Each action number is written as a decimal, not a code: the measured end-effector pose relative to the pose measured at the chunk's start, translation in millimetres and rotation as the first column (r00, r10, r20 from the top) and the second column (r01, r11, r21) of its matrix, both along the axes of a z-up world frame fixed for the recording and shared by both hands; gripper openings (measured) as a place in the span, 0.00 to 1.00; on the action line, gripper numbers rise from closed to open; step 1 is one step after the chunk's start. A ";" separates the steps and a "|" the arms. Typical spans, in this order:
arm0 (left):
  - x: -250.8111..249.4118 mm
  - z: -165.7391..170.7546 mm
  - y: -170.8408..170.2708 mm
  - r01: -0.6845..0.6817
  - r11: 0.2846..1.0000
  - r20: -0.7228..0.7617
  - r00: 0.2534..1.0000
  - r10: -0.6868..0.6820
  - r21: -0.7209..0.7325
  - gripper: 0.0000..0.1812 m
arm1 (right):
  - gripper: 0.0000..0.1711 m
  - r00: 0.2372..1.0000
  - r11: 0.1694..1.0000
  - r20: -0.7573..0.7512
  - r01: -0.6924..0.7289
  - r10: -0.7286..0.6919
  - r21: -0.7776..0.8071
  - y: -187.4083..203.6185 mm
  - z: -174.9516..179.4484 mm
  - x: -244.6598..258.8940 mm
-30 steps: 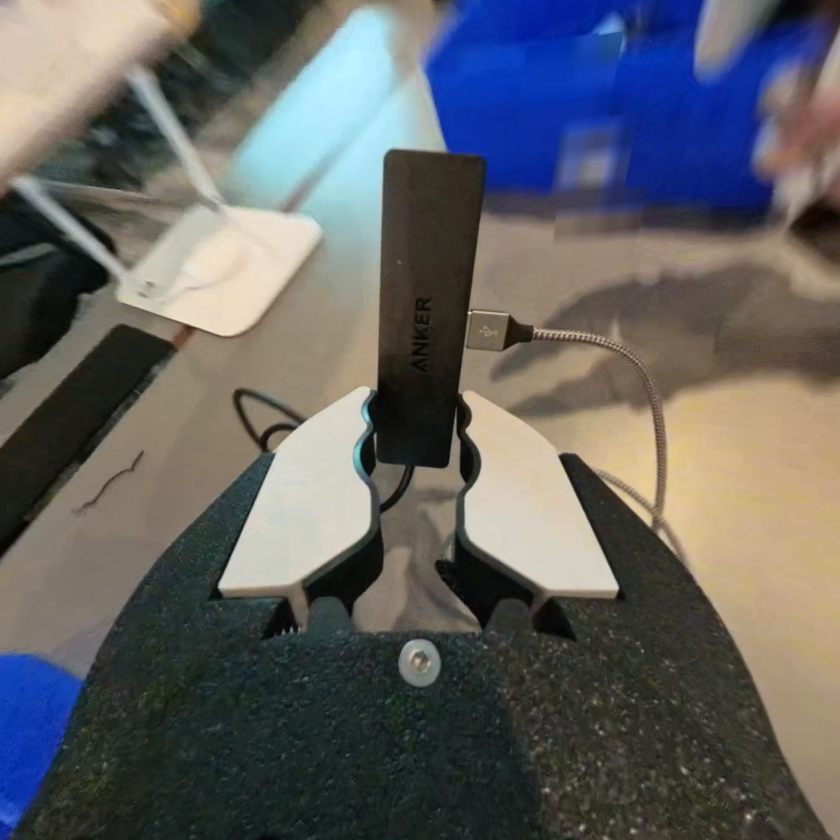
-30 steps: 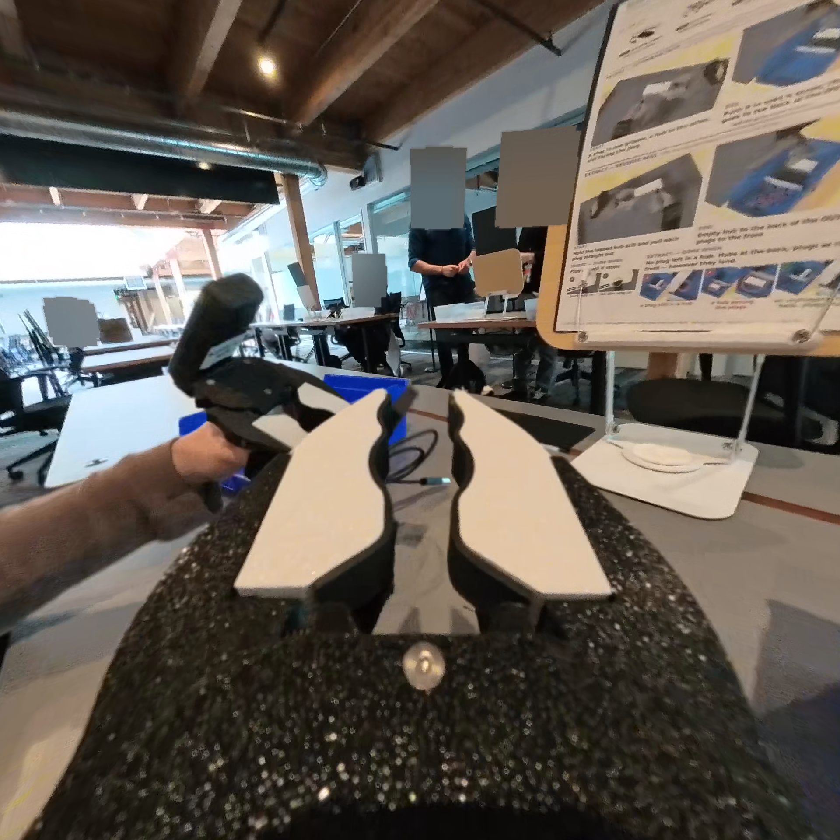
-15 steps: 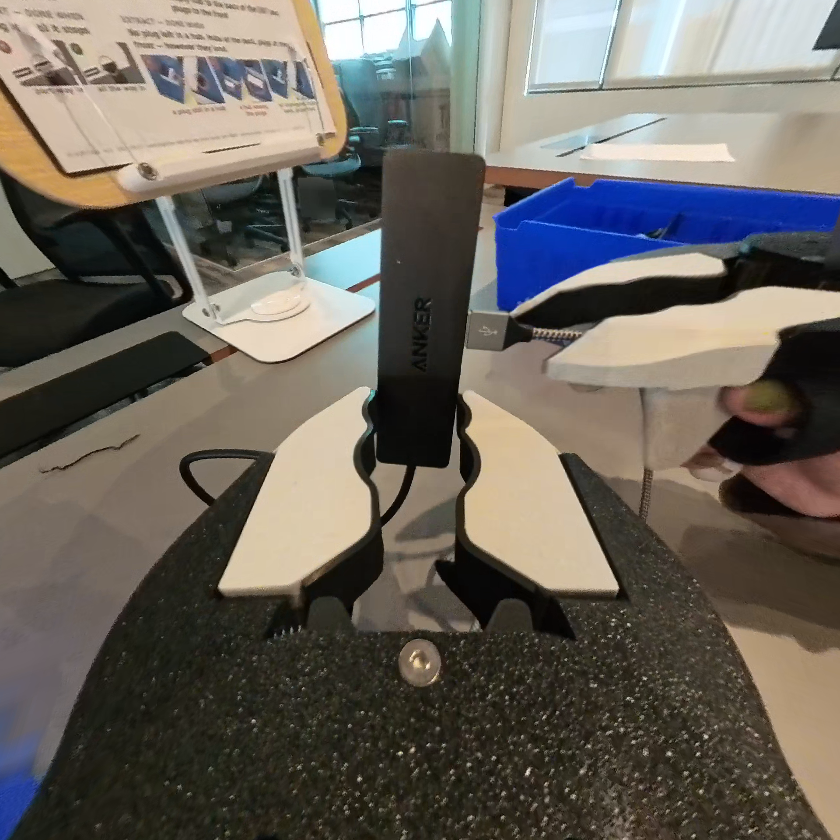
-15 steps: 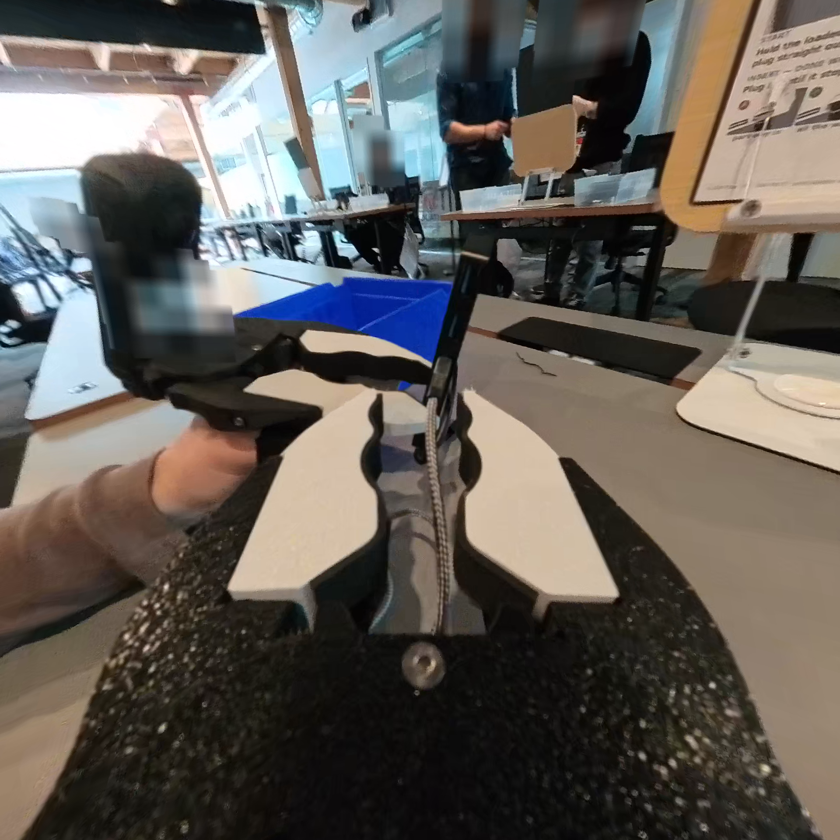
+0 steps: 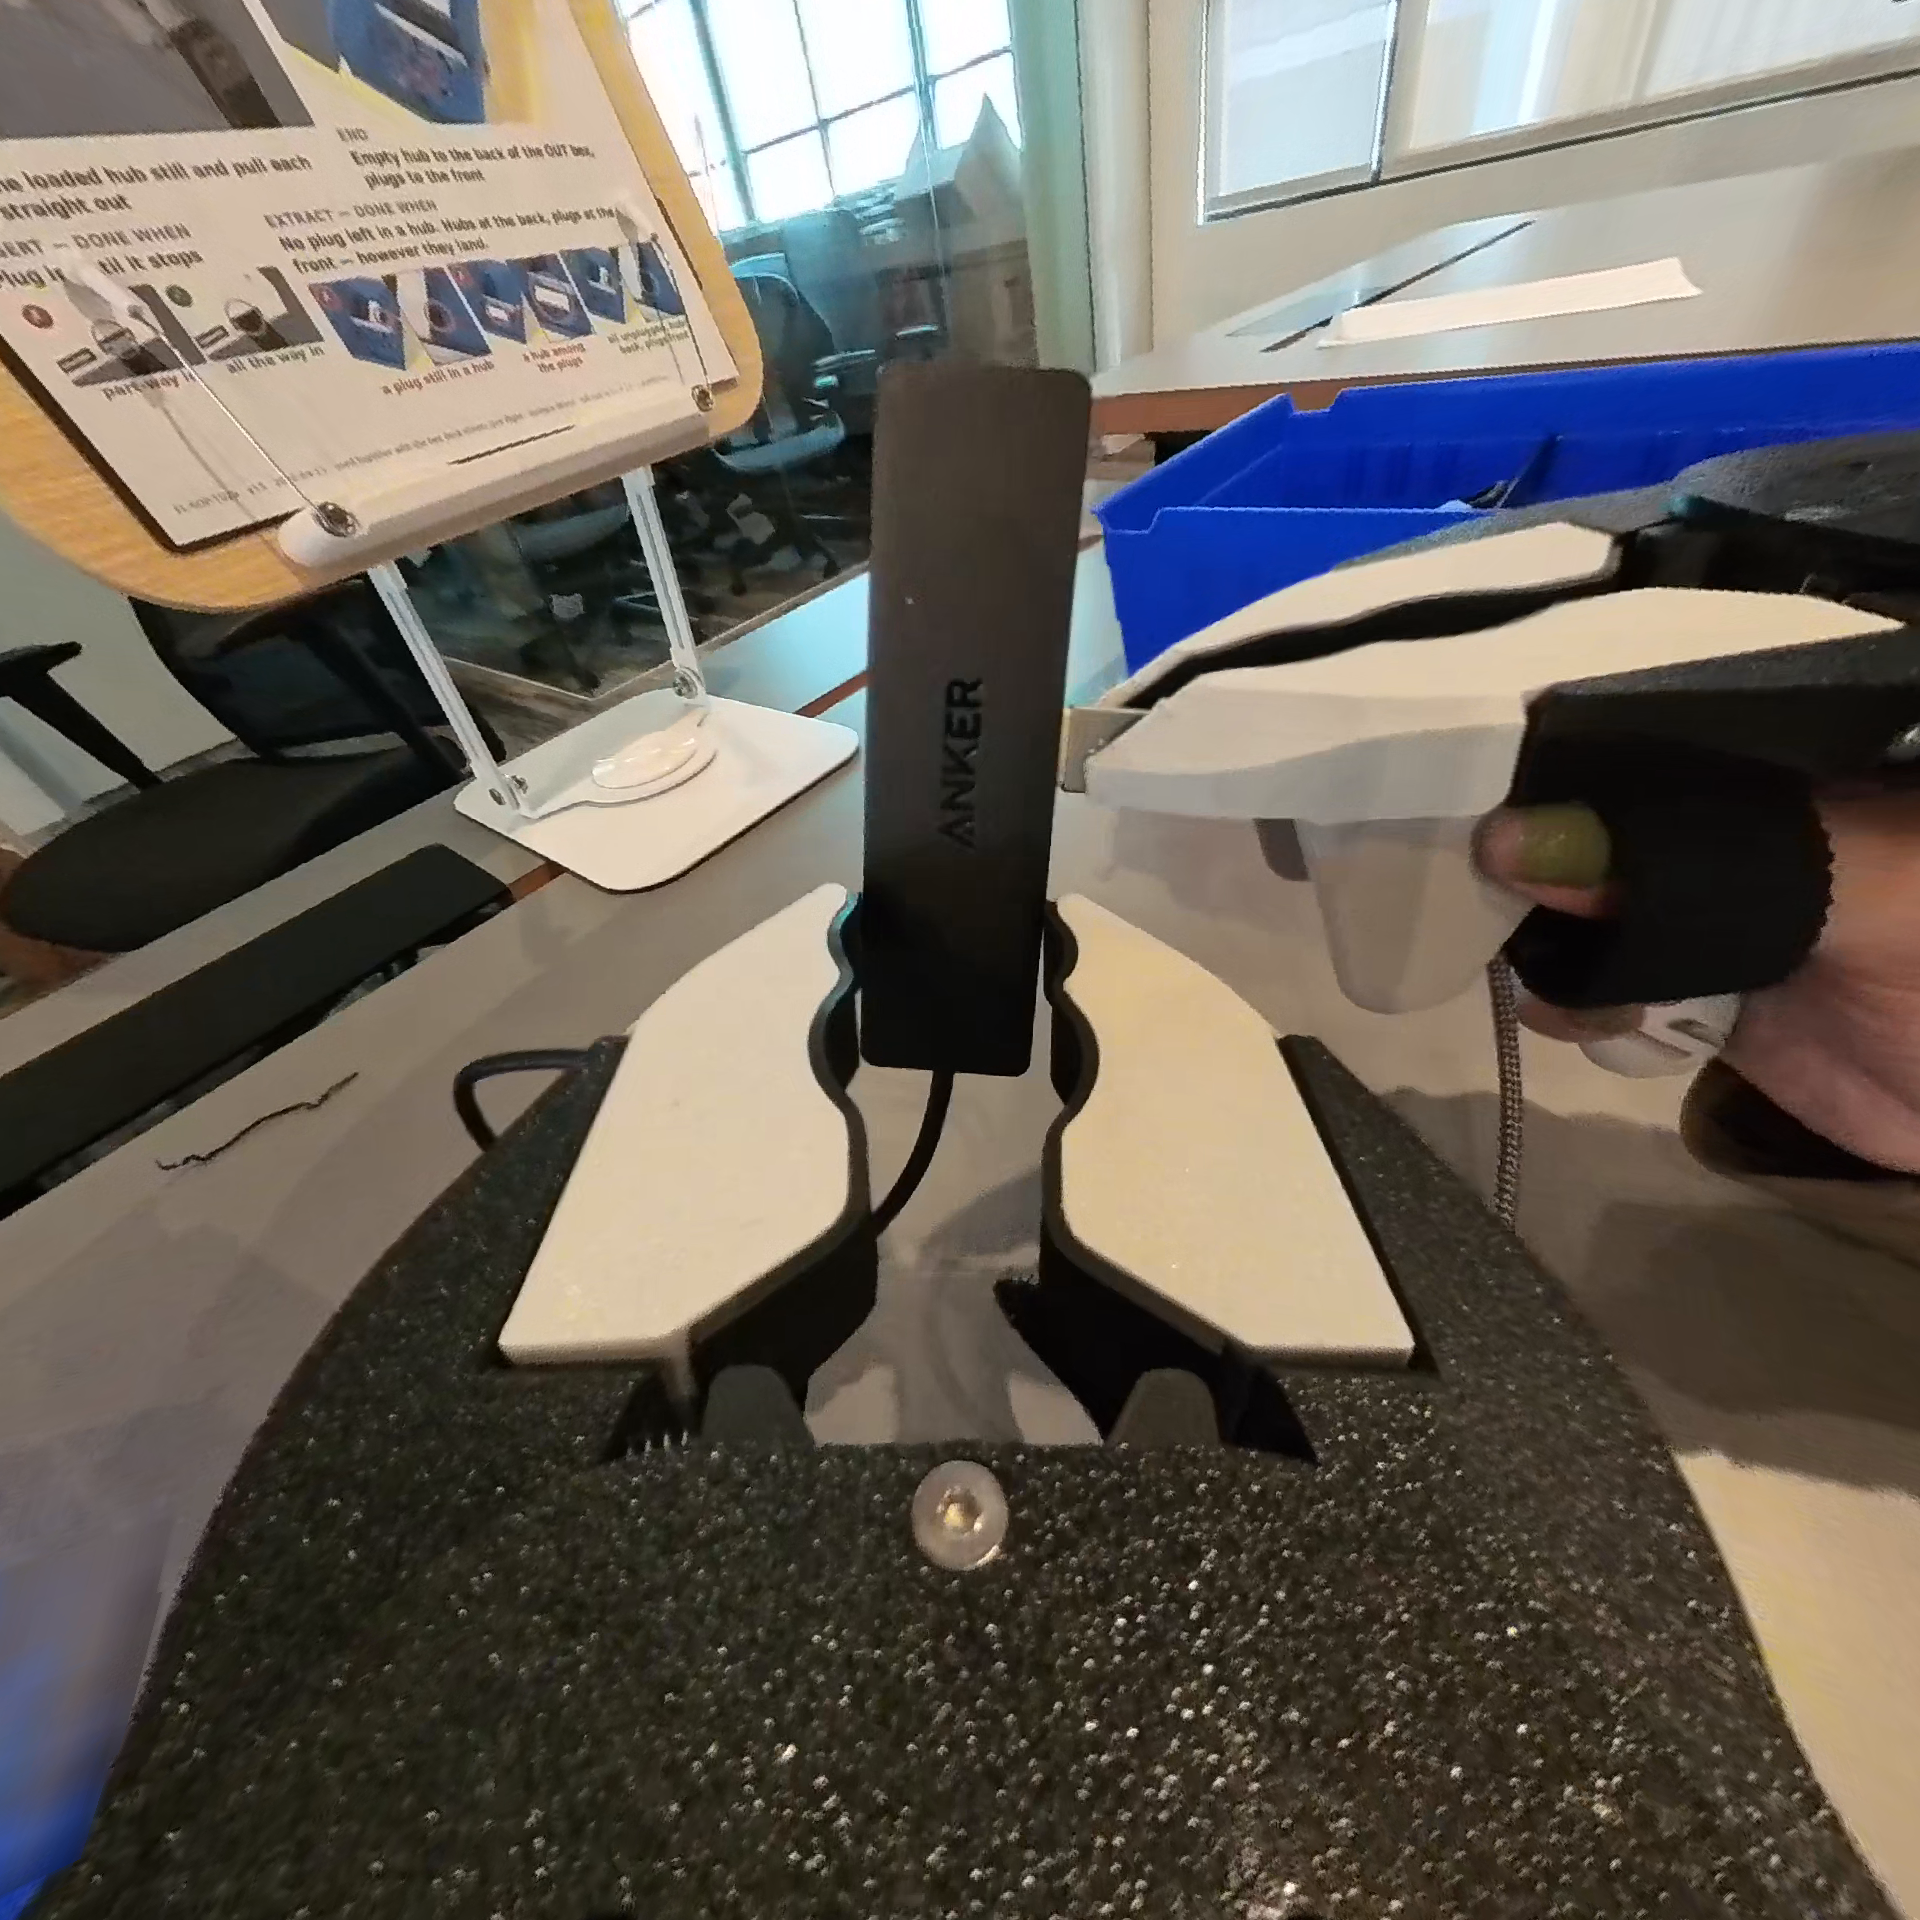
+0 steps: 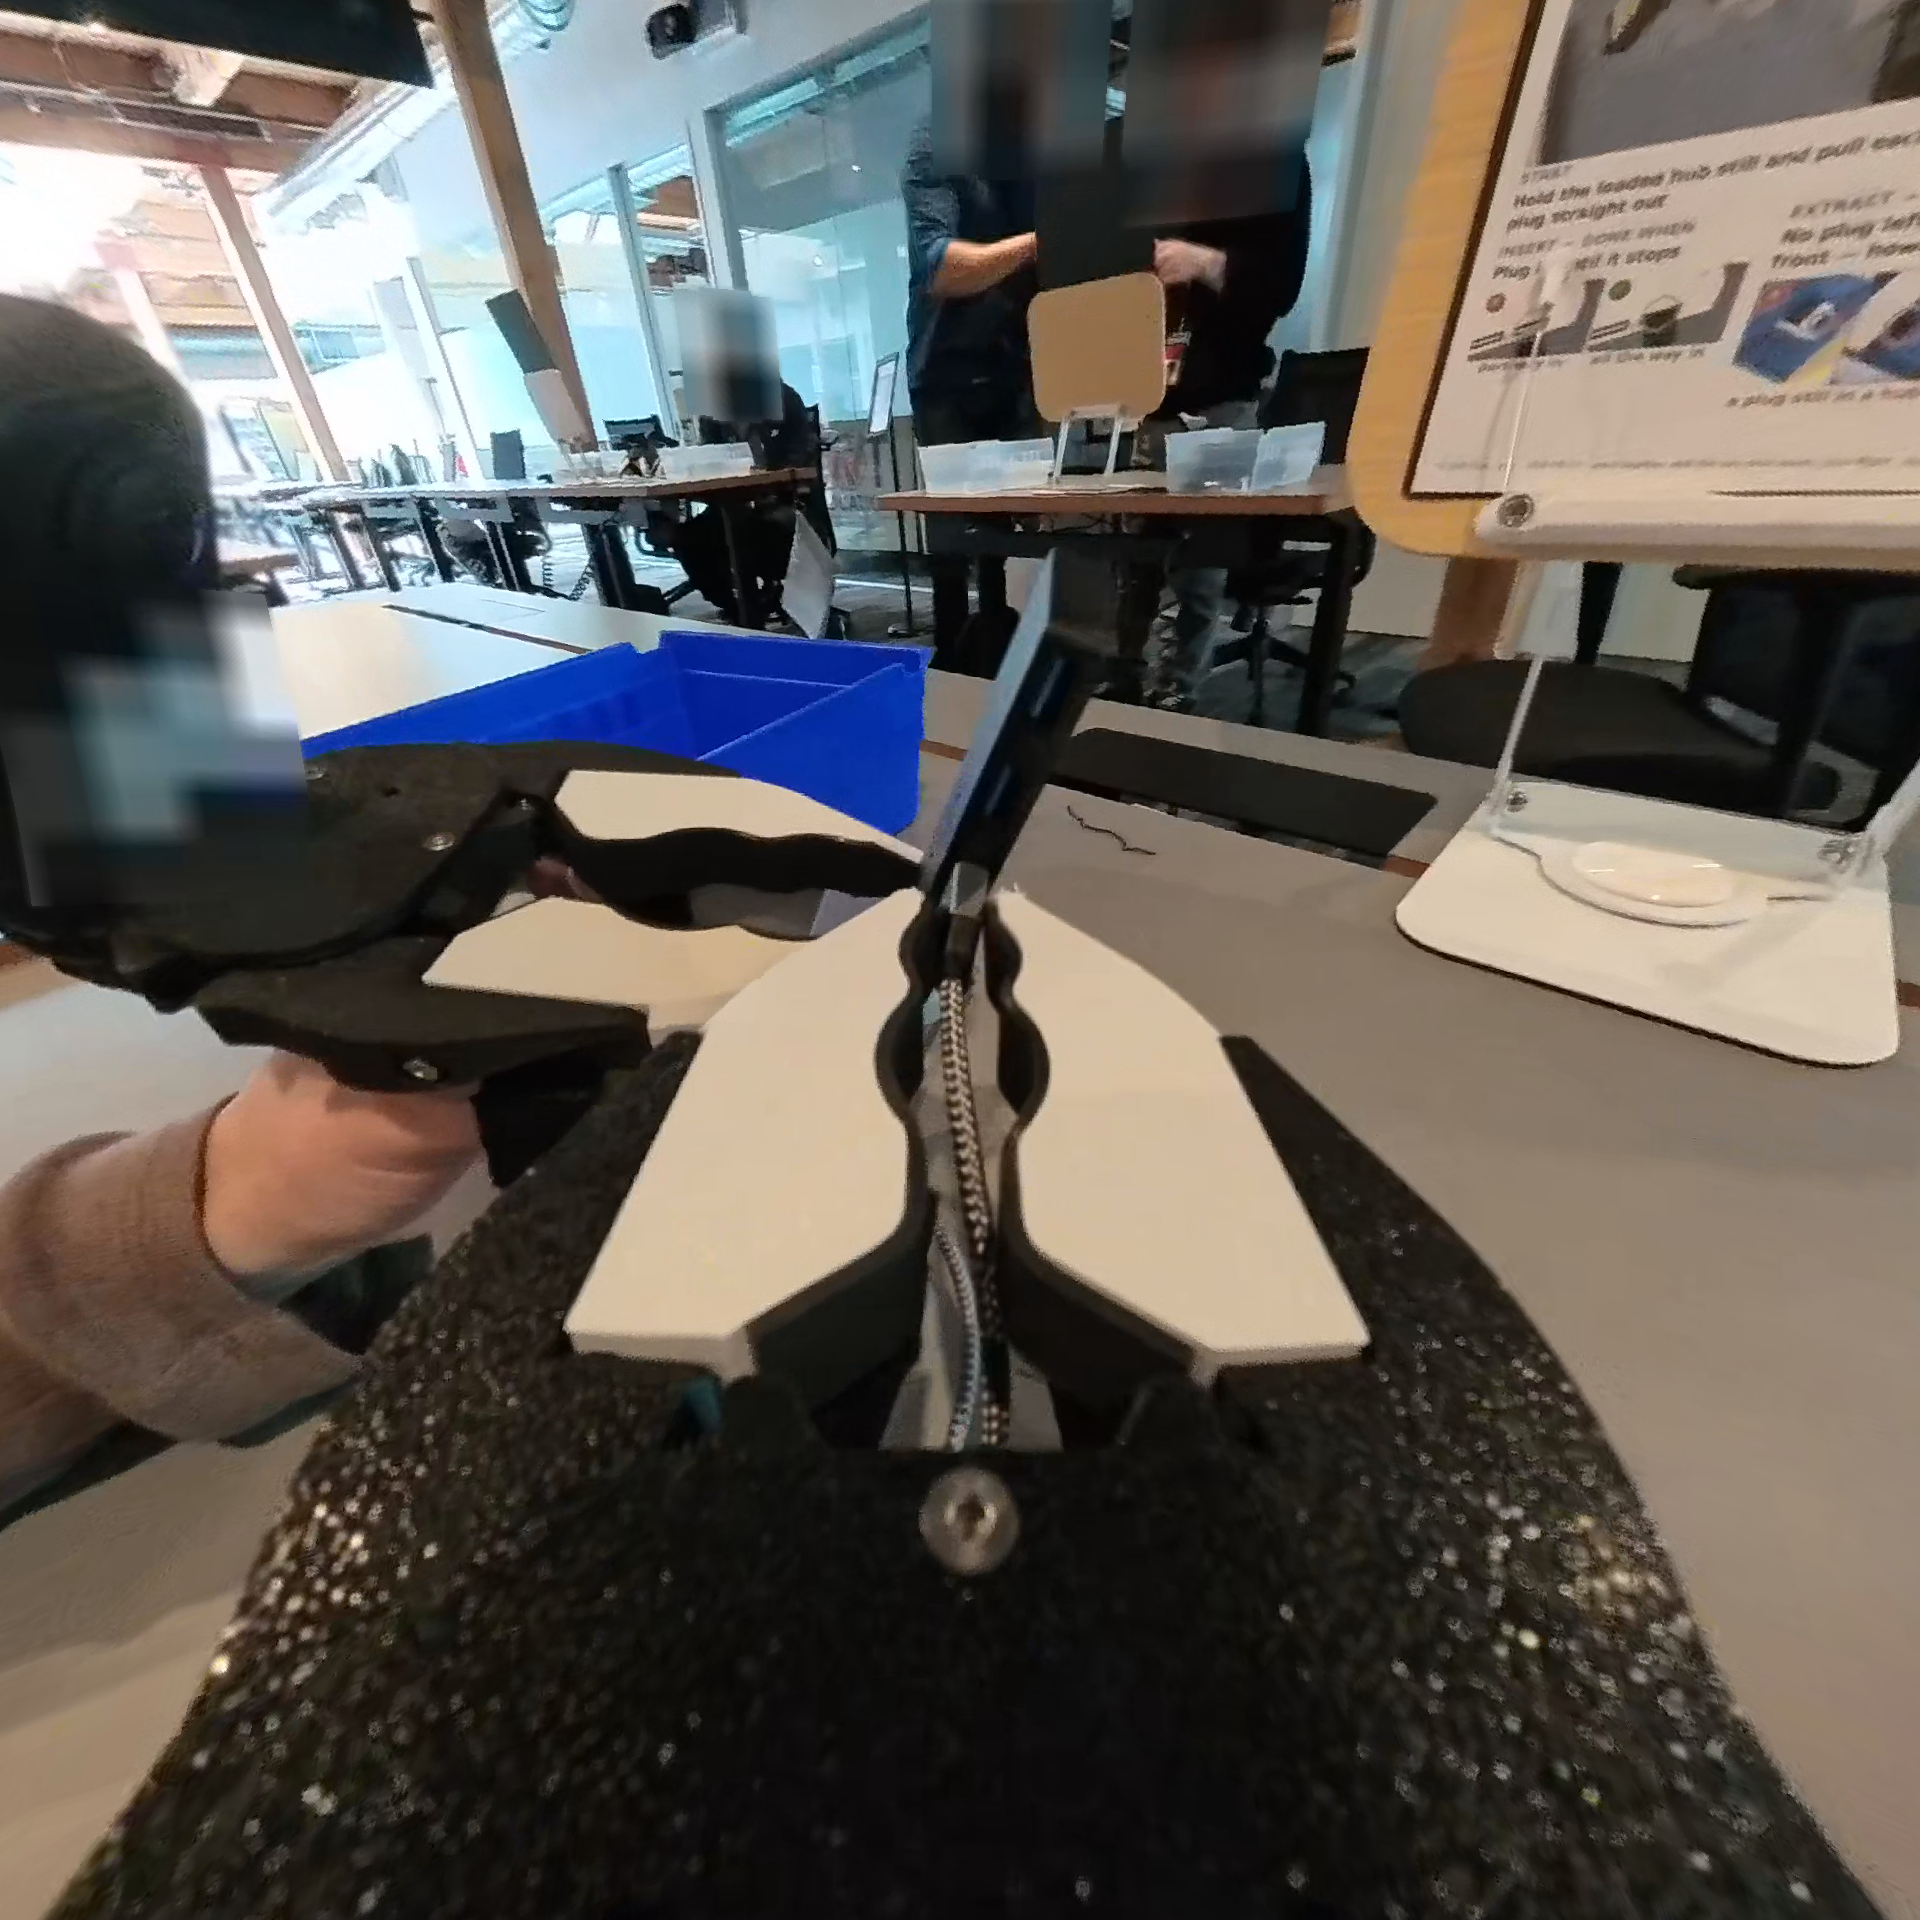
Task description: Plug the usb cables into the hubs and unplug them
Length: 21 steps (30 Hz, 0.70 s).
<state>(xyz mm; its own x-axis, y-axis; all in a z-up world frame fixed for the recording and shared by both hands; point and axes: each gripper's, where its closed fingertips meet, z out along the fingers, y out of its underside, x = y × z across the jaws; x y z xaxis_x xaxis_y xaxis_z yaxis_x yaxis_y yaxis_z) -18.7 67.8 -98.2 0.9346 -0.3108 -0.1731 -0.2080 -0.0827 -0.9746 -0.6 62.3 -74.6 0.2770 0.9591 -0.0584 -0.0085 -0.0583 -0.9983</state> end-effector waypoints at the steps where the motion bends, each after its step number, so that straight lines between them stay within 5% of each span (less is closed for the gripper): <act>1: 0.2 0.0 0.0 0.000 1.000 0.000 1.000 0.000 0.004 0.18 | 0.04 1.000 1.000 -0.001 -0.002 0.002 -0.008 0.3 -0.2 0.3; 8: 9.6 1.9 -2.9 0.100 0.994 -0.015 0.995 -0.099 0.032 0.19 | 0.03 0.996 0.996 -0.005 -0.085 0.085 -0.011 -4.9 4.8 5.5; 12: 24.0 17.6 -18.3 0.312 0.950 0.159 0.936 -0.313 0.029 0.39 | 0.03 0.966 0.966 0.043 -0.258 0.256 0.032 -15.5 8.9 18.2; 16: 37.6 19.7 -39.1 0.524 0.852 0.275 0.820 -0.502 -0.008 0.30 | 0.03 0.884 0.885 0.051 -0.465 0.464 0.022 -36.7 10.9 31.3; 21: 58.8 13.7 -59.2 0.688 0.723 0.340 0.696 -0.632 -0.062 0.21 | 0.03 0.820 0.823 0.111 -0.567 0.561 0.028 -56.1 2.7 31.9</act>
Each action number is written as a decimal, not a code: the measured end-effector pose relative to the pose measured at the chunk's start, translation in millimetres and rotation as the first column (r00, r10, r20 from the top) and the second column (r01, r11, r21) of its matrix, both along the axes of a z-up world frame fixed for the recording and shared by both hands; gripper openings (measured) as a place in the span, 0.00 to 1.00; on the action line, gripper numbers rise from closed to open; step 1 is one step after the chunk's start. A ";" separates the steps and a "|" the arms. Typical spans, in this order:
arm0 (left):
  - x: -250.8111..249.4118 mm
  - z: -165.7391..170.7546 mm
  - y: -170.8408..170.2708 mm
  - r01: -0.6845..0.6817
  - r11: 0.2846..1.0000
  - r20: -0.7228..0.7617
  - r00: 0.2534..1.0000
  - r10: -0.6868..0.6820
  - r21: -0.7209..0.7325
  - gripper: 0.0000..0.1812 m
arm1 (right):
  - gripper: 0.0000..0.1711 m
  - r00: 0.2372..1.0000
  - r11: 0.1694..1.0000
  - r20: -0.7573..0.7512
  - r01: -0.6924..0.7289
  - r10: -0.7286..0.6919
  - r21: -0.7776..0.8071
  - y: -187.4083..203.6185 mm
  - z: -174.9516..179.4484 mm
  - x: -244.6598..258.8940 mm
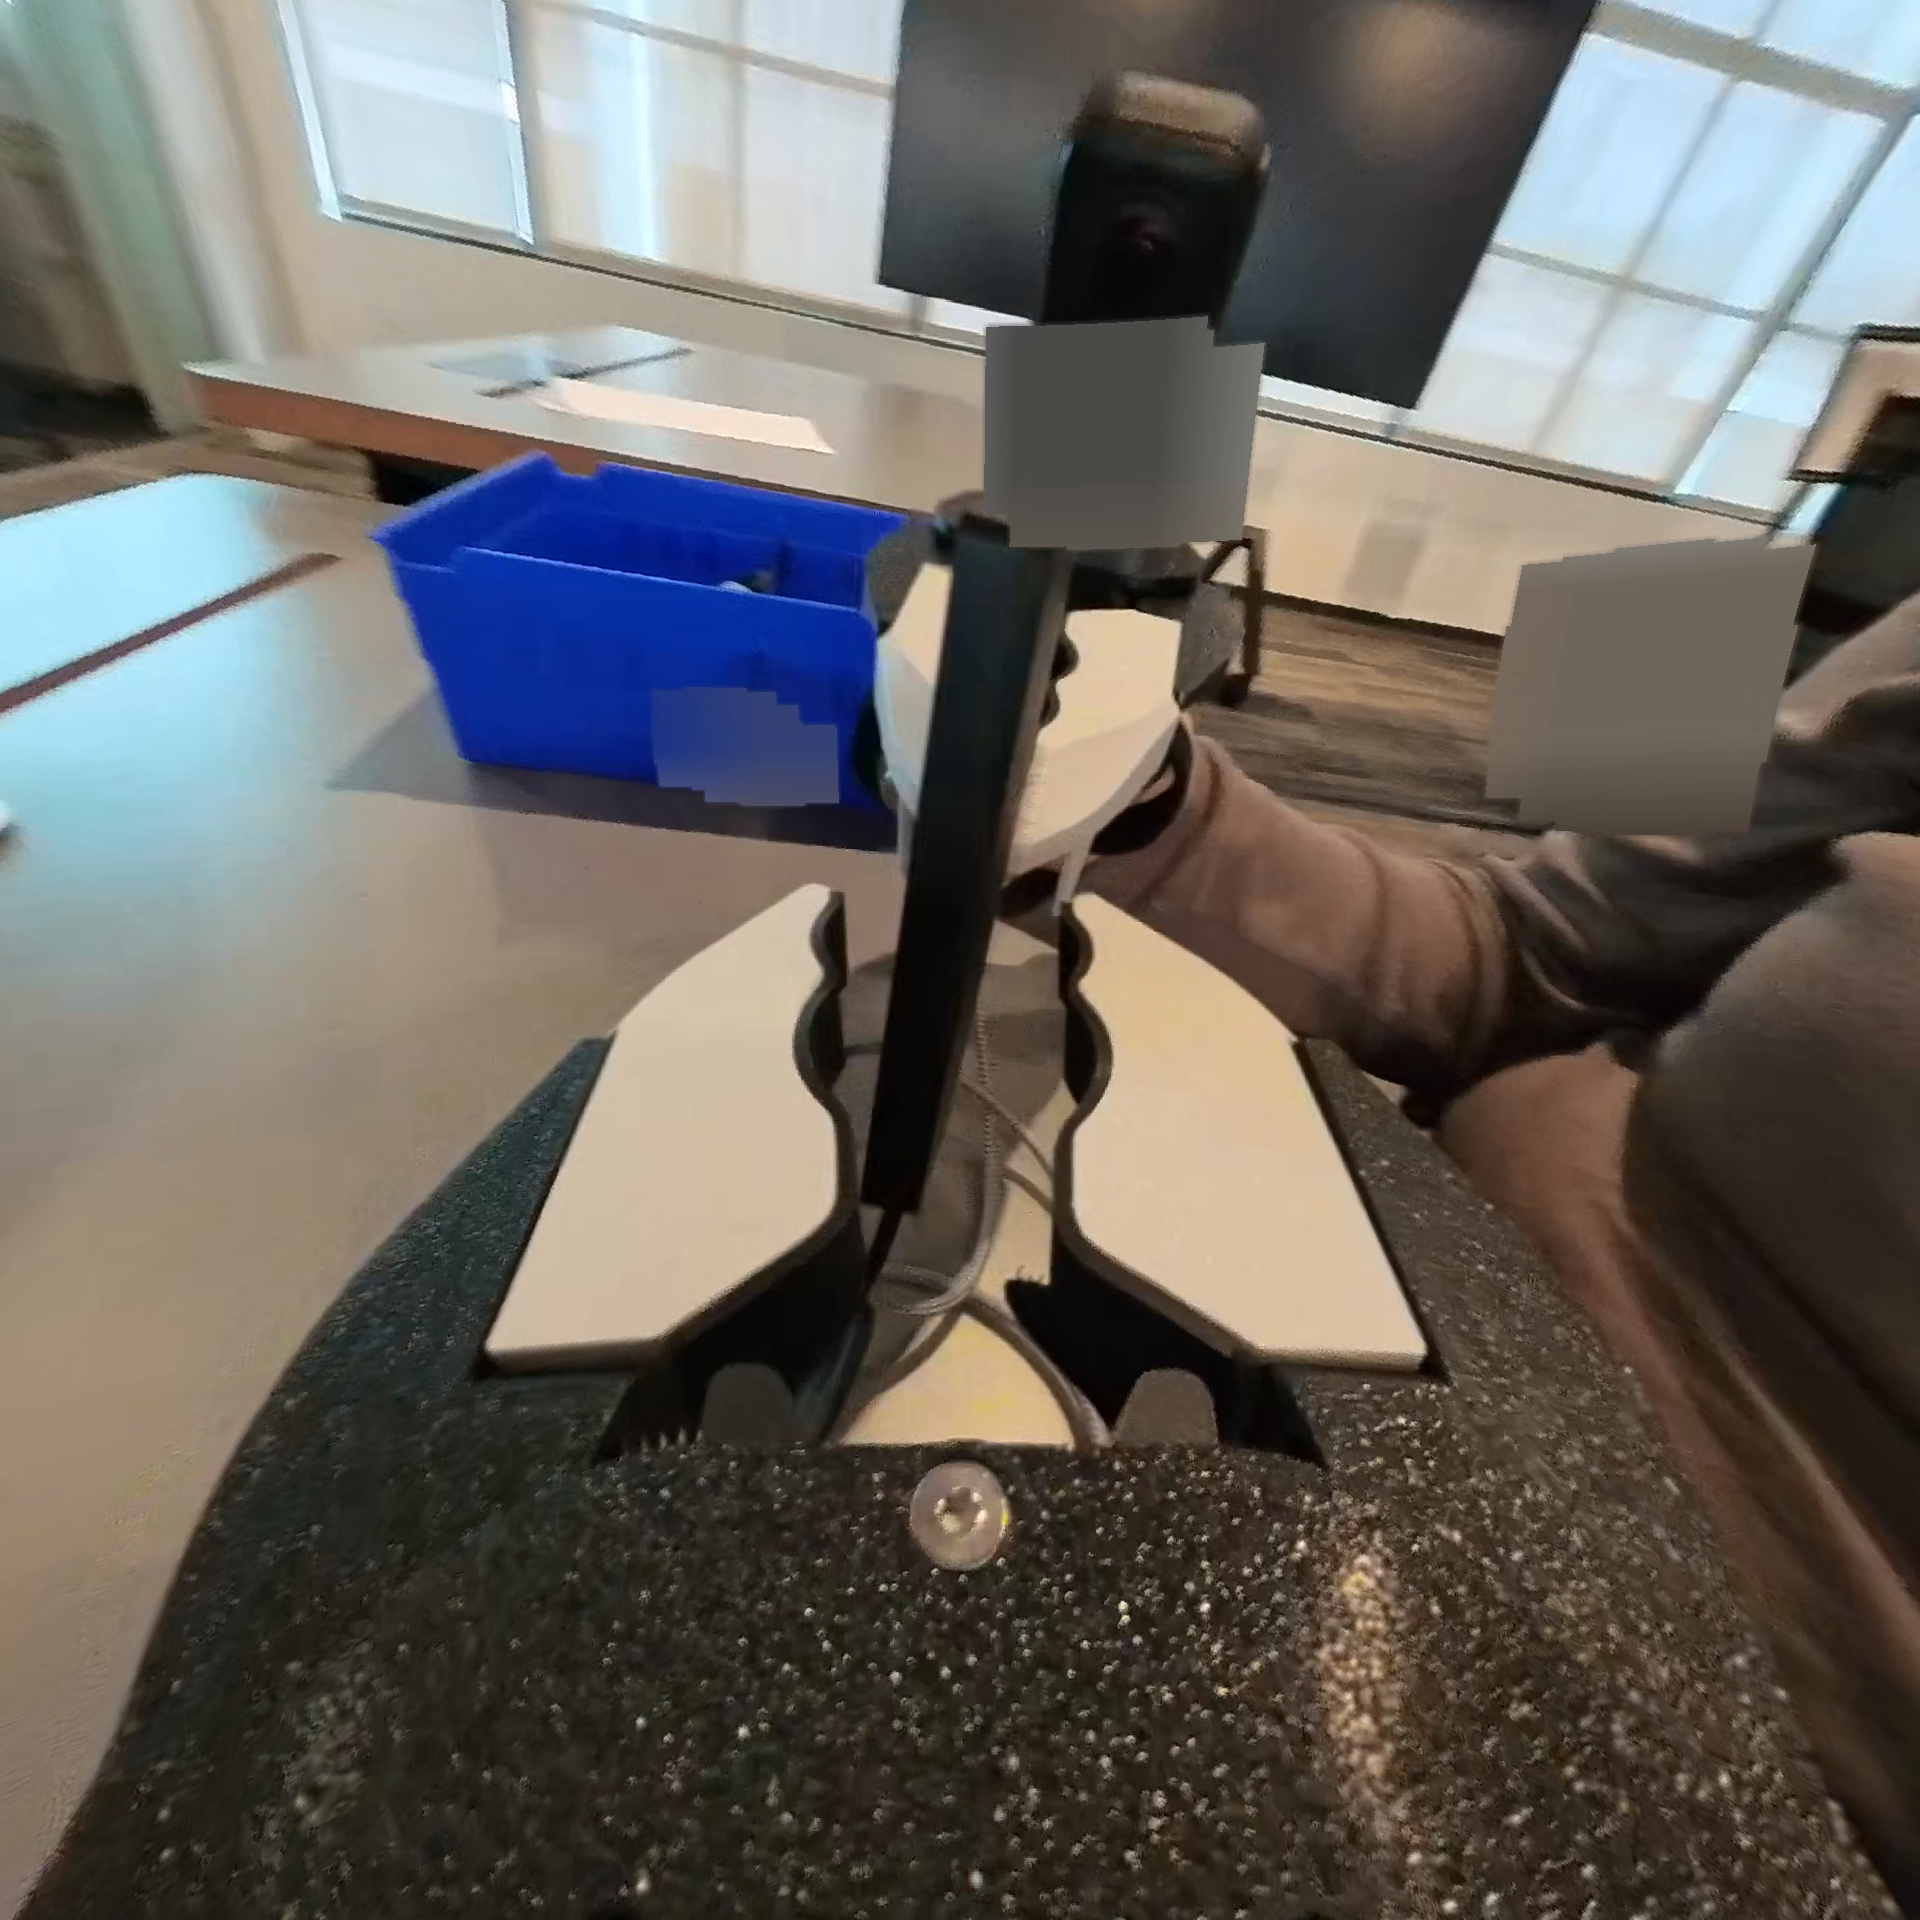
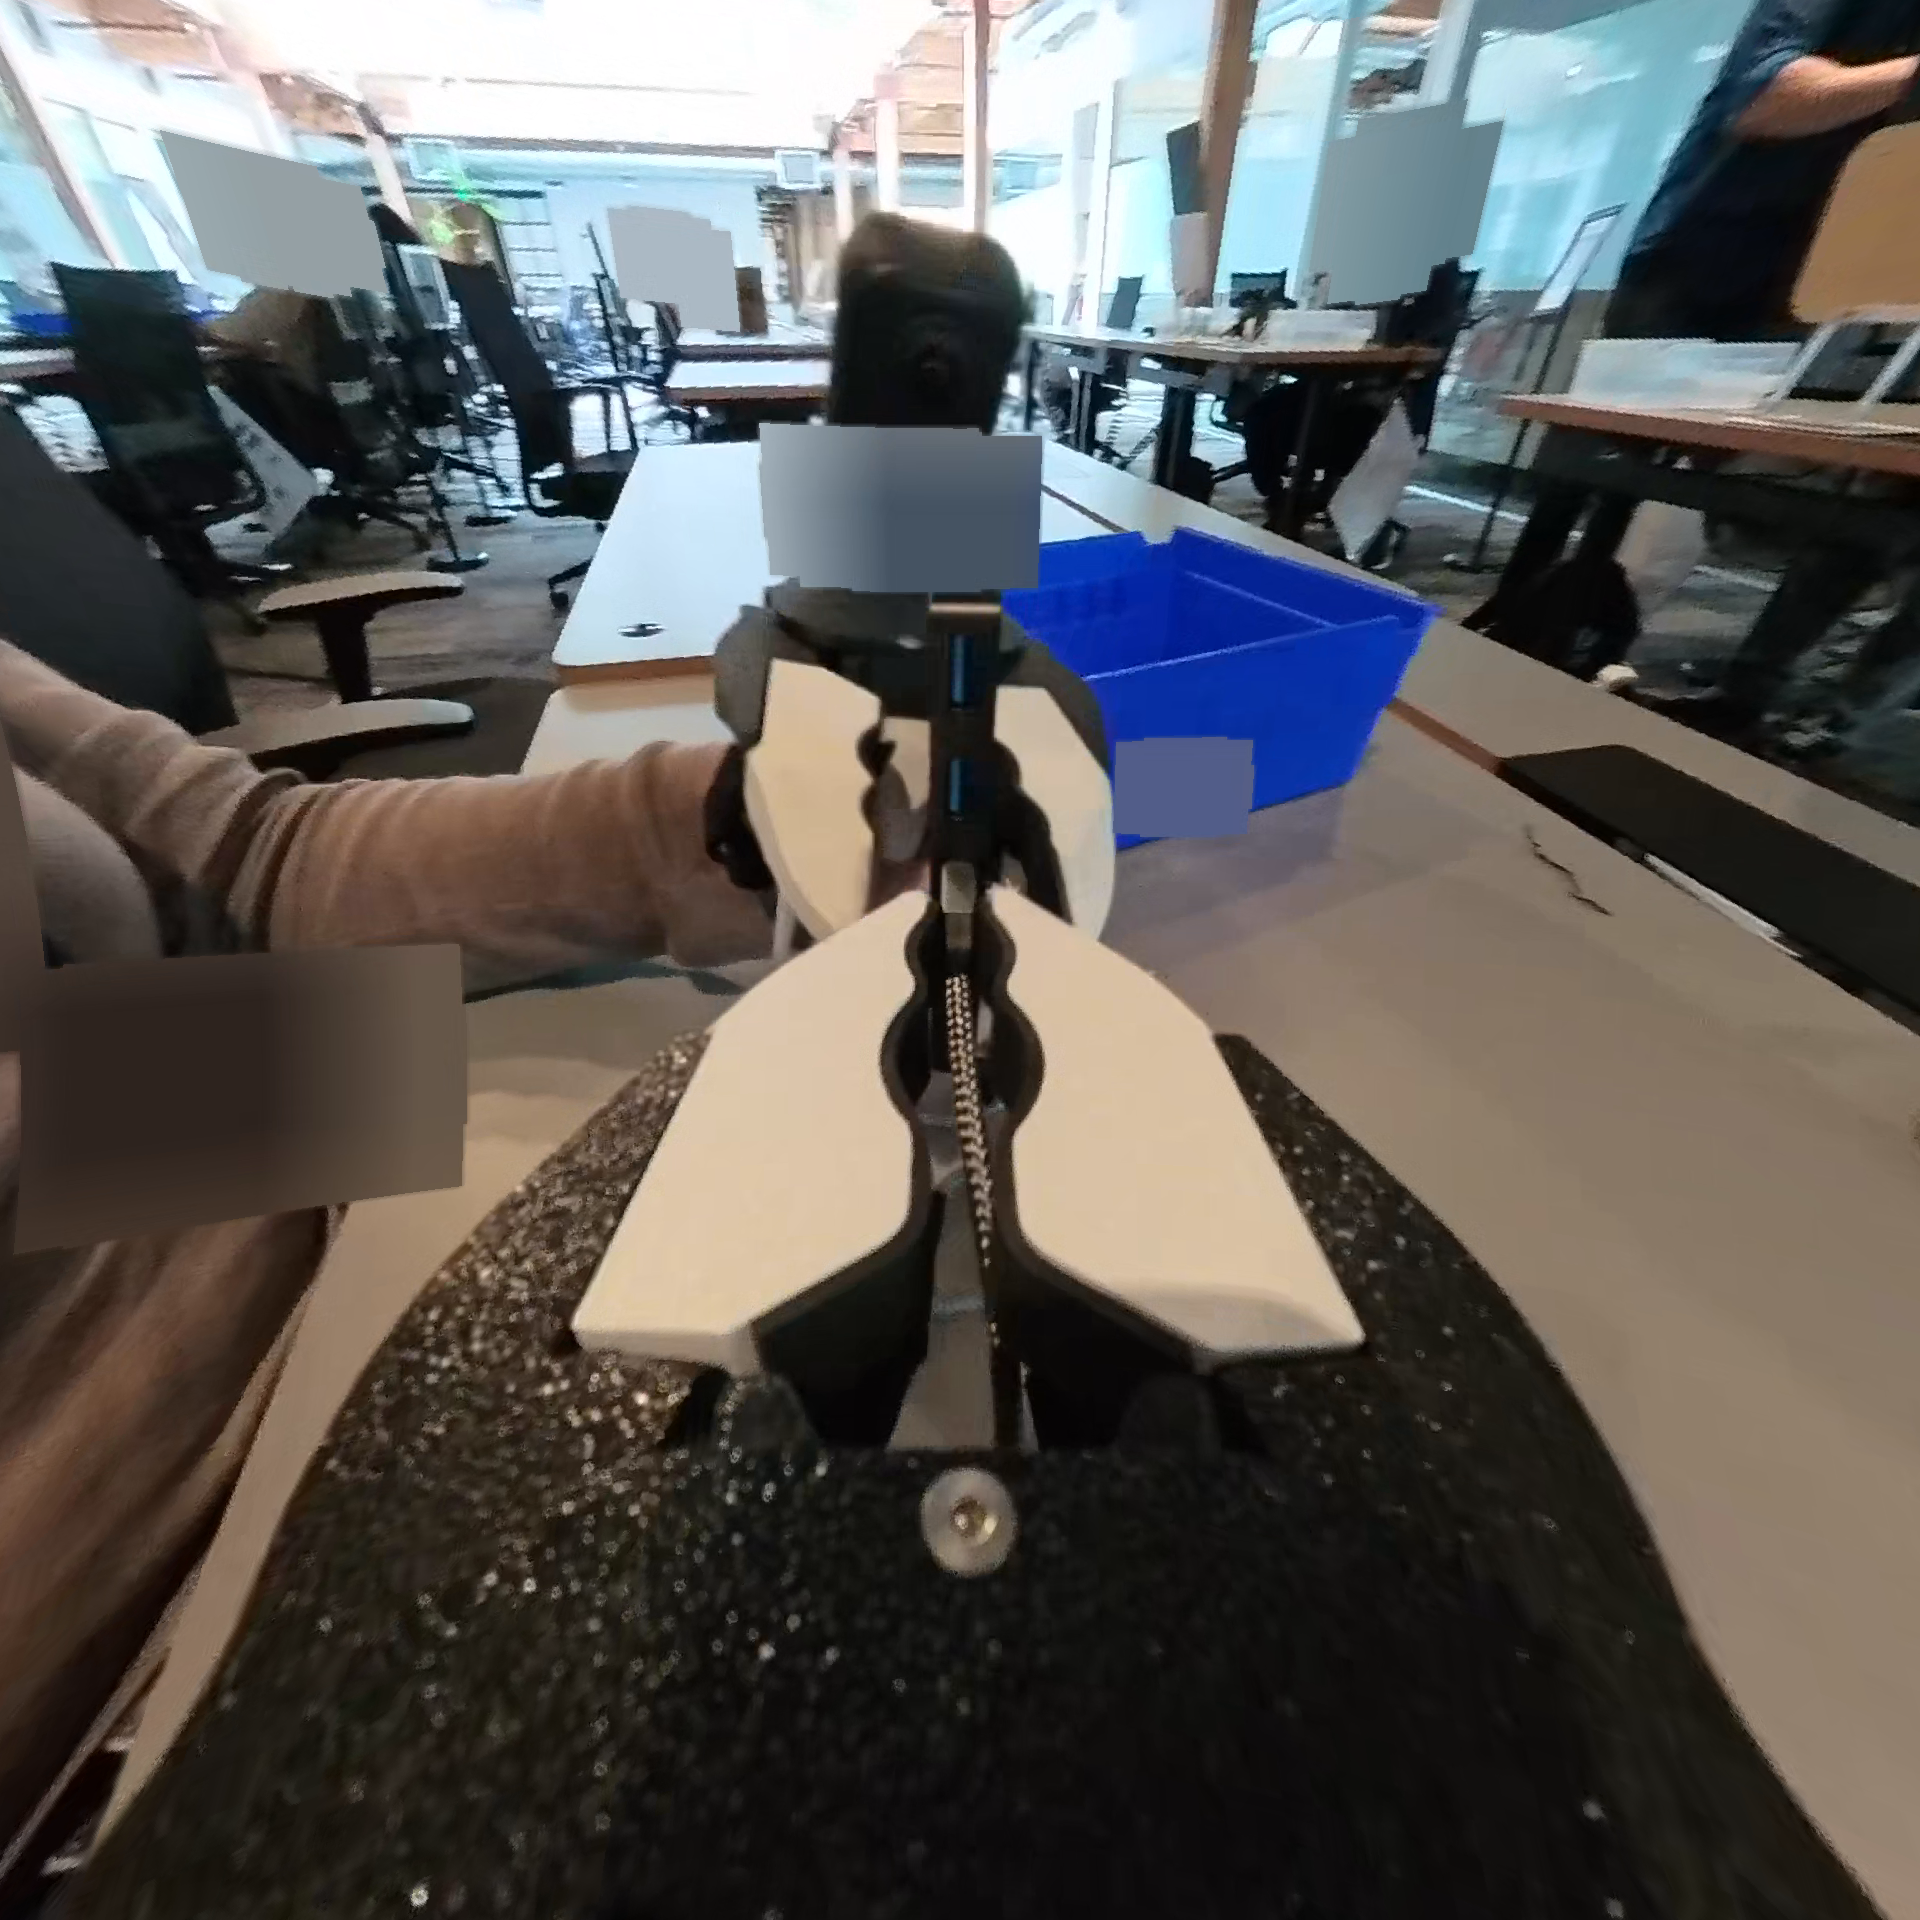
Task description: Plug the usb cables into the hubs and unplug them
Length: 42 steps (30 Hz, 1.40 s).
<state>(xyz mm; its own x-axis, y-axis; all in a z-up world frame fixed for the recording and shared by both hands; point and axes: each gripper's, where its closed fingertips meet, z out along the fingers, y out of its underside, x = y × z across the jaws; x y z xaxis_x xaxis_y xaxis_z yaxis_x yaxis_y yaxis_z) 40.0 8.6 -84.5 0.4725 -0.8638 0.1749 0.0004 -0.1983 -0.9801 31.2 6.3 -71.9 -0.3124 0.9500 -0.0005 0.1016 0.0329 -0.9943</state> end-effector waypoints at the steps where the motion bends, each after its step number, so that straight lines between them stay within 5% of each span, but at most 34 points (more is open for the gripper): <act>1: 2.9 -1.1 -2.0 0.022 1.000 -0.001 1.000 -0.022 -0.009 0.16 | 0.03 1.000 1.000 -0.001 -0.022 0.022 -0.006 -3.9 0.4 0.0; 2: 4.9 -1.6 -5.0 0.044 0.999 -0.006 0.999 -0.044 -0.003 0.08 | 0.03 0.999 0.999 0.001 -0.037 0.037 -0.012 -6.2 0.5 0.1; 7: 13.8 0.9 -28.3 0.191 0.981 -0.029 0.981 -0.192 -0.021 0.06 | 0.03 0.983 0.980 -0.002 -0.185 0.186 -0.065 -23.9 4.0 8.0; 14: 5.2 2.8 -12.1 0.051 0.998 -0.078 0.996 -0.047 0.046 0.06 | 0.03 0.998 0.997 -0.010 -0.069 0.070 0.028 -11.7 4.0 2.4; 19: 11.8 1.6 -26.5 0.151 0.989 -0.071 0.986 -0.150 0.011 0.06 | 0.03 0.982 0.982 0.009 -0.187 0.188 -0.040 -24.1 3.4 8.6; 24: 9.7 3.6 -18.4 0.088 0.995 -0.084 0.993 -0.084 0.046 0.06 | 0.03 0.995 0.993 0.018 -0.104 0.103 0.052 -16.7 4.1 7.4; 30: 15.6 -4.8 -29.6 0.178 0.984 -0.097 0.979 -0.178 -0.002 0.06 | 0.03 0.975 0.978 0.082 -0.208 0.206 0.021 -27.0 -5.7 14.3; 35: 8.8 22.3 -12.6 0.033 0.989 0.024 0.999 -0.037 0.147 0.06 | 0.03 0.993 0.996 -0.079 -0.092 0.093 0.013 -12.9 16.9 7.5; 39: 7.8 35.4 -16.3 0.054 0.988 0.150 0.986 -0.076 0.147 0.06 | 0.03 0.971 0.977 -0.197 -0.163 0.134 -0.136 -14.7 29.2 6.2; 42: 7.4 29.9 -17.5 0.083 0.989 0.139 0.985 -0.100 0.124 0.06 | 0.03 0.978 0.982 -0.157 -0.156 0.139 -0.105 -14.9 24.9 5.6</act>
